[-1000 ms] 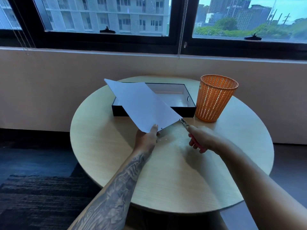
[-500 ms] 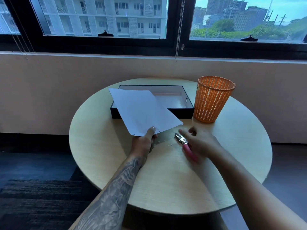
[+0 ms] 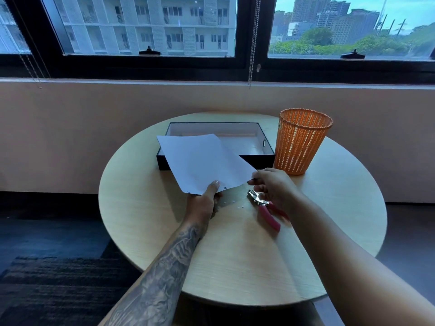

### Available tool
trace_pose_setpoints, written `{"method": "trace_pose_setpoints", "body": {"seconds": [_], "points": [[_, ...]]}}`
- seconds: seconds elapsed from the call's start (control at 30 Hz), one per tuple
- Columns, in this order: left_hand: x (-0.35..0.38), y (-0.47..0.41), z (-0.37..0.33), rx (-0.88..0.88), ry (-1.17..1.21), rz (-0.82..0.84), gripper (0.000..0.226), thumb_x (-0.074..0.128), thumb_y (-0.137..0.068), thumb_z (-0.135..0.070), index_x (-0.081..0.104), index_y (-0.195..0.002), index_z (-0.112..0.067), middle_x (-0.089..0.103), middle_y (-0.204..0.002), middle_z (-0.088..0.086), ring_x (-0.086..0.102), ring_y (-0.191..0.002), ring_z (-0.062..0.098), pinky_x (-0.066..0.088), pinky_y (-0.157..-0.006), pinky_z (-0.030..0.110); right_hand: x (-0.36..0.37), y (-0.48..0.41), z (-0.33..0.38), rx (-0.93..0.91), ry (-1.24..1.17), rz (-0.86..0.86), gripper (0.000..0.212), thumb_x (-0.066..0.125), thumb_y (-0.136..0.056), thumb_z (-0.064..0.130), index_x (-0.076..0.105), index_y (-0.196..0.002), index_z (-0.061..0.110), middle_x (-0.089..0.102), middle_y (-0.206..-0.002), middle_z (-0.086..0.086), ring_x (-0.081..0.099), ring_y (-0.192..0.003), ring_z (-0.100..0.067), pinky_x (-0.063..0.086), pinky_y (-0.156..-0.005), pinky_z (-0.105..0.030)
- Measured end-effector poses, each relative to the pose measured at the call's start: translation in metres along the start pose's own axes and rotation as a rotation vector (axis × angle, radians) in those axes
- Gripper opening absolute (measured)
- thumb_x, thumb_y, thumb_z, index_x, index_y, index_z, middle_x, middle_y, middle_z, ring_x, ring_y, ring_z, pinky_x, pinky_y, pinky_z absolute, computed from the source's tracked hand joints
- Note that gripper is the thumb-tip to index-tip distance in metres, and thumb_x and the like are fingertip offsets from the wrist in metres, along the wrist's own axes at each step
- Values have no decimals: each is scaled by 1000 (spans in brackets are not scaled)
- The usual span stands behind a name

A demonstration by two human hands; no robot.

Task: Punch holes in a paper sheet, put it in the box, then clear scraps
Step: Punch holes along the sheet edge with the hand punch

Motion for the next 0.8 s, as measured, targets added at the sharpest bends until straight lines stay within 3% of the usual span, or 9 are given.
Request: {"method": "trace_pose_setpoints", "body": {"seconds": [0.17, 0.5, 0.63, 0.8], "points": [[5, 2, -1, 3, 19, 3, 38, 59, -95, -37, 61, -63, -16, 46, -54, 3, 29, -42, 16, 21, -47, 27, 0, 2, 0, -25, -75, -26, 7, 56, -95, 2, 57, -101, 2, 67, -73, -12, 48, -45, -11, 35, -39, -22], [0, -2, 0, -49, 69, -135, 42, 59, -94, -38, 64, -61, -14, 52, -54, 2, 38, -41, 15, 31, -46, 25, 4, 0, -4, -28, -11, 26, 5, 56, -96, 0, 56, -96, 5, 69, -75, -13, 52, -45, -10, 39, -42, -22], [25, -3, 0, -46, 89, 2, 52, 57, -94, -53, 68, -70, -8, 52, -53, 3, 40, -39, 14, 36, -41, 25, 11, -2, -7, -24, -43, 65, 6, 56, -96, 1, 55, -94, 6, 69, -70, -10, 52, -43, -10, 39, -43, -23], [45, -6, 4, -125, 49, 86, 37, 60, -97, -35, 68, -74, -8, 51, -54, 0, 39, -42, 11, 37, -43, 25, 12, -2, -7, -15, -68, 110, 4, 55, -96, 2, 58, -94, 4, 67, -68, -9, 53, -45, -10, 39, -43, -23]]}}
Point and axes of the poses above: each hand's wrist, its own y-axis away from the middle knuckle, its own x-axis out of the palm, z = x × y, the point moved 6 cm from there along -y, towards the middle knuckle
